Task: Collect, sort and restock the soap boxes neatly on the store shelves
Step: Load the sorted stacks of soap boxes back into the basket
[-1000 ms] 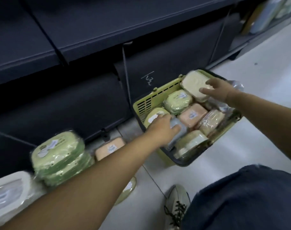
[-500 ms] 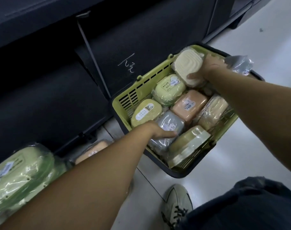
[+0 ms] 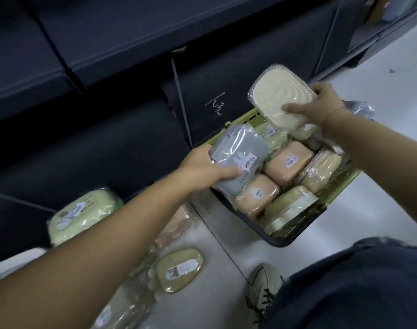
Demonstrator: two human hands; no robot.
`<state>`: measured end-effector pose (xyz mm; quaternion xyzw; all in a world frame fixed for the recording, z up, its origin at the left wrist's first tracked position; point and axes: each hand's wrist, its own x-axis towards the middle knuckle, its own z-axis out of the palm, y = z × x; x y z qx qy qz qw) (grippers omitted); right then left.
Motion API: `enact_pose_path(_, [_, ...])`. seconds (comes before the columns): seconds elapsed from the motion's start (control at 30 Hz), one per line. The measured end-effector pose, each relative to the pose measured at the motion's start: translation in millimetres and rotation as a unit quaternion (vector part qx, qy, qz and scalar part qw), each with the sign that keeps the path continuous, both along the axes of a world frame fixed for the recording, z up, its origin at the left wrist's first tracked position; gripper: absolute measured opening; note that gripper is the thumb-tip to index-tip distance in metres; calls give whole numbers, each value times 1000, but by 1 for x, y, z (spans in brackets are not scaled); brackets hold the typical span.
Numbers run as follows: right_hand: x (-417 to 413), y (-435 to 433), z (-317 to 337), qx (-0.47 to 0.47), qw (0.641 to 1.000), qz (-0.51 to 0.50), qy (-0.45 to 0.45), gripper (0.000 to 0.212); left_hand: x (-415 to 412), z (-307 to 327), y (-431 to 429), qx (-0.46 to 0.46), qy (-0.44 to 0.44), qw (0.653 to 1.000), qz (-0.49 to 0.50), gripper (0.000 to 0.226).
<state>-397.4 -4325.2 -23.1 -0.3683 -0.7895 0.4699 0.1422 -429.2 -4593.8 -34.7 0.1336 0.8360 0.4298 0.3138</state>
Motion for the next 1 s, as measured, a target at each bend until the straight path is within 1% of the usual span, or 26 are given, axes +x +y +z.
enact_pose_path(0.07, [8, -32, 29, -72, 996, 51, 21, 77, 11, 22, -51, 43, -30, 998, 32, 42])
enact_pose_path(0.1, [12, -50, 44, -137, 986, 88, 27, 82, 18, 31, -78, 60, -54, 996, 47, 43])
enact_pose_path(0.17, [20, -90, 71, -248, 951, 185, 15, 101, 33, 46, -135, 85, -95, 988, 82, 59])
enact_pose_path(0.2, [25, -111, 84, -276, 931, 239, -7, 105, 41, 52, -166, 92, -109, 984, 103, 65])
enact_pose_path(0.27, [30, -152, 99, -322, 883, 337, -48, 105, 59, 66, -229, 112, -127, 975, 143, 67])
enact_pose_path(0.3, [33, -174, 102, -337, 865, 364, -73, 104, 68, 72, -260, 123, -126, 971, 163, 71])
enact_pose_path(0.4, [40, -238, 93, -355, 830, 400, -156, 106, 97, 84, -346, 142, -117, 951, 248, 98])
enact_pose_path(0.47, [47, -284, 72, -372, 805, 410, -215, 102, 115, 87, -397, 157, -113, 936, 293, 106])
enact_pose_path(0.5, [51, -309, 58, -383, 793, 408, -238, 95, 123, 88, -418, 163, -106, 931, 311, 110])
enact_pose_path(0.6, [70, -389, 8, -418, 773, 390, -275, 62, 144, 85, -465, 191, -94, 907, 365, 118])
enact_pose_path(0.63, [76, -415, -9, -423, 774, 374, -286, 45, 148, 84, -475, 195, -88, 901, 376, 114])
enact_pose_path(0.67, [81, -439, -25, -421, 779, 353, -301, 26, 150, 84, -484, 199, -82, 897, 385, 106])
enact_pose_path(0.7, [85, -462, -42, -420, 783, 339, -311, 13, 150, 85, -492, 201, -75, 895, 390, 95])
enact_pose_path(0.73, [88, -484, -60, -419, 786, 326, -315, 12, 149, 87, -500, 205, -64, 895, 390, 88])
enact_pose_path(0.77, [91, -504, -75, -410, 798, 314, -311, 21, 147, 89, -509, 209, -49, 896, 388, 88])
enact_pose_path(0.8, [94, -521, -87, -397, 812, 300, -306, 37, 145, 92, -518, 213, -33, 897, 385, 93])
enact_pose_path(0.83, [97, -537, -99, -384, 822, 290, -304, 46, 144, 95, -526, 216, -22, 896, 388, 96])
enact_pose_path(0.87, [101, -552, -109, -377, 831, 281, -298, 41, 144, 97, -536, 223, -19, 891, 394, 91])
enact_pose_path(0.9, [104, -565, -117, -364, 843, 268, -292, 28, 144, 100, -547, 232, -17, 885, 403, 76])
enact_pose_path(0.93, [106, -576, -125, -356, 853, 257, -280, 23, 145, 101, -557, 237, -16, 880, 413, 61])
enact_pose_path(0.97, [107, -585, -134, -342, 864, 251, -272, 24, 146, 101, -568, 234, -15, 877, 420, 55])
enact_pose_path(1.0, [106, -593, -143, -317, 874, 255, -266, 32, 146, 101, -578, 232, -10, 876, 423, 60])
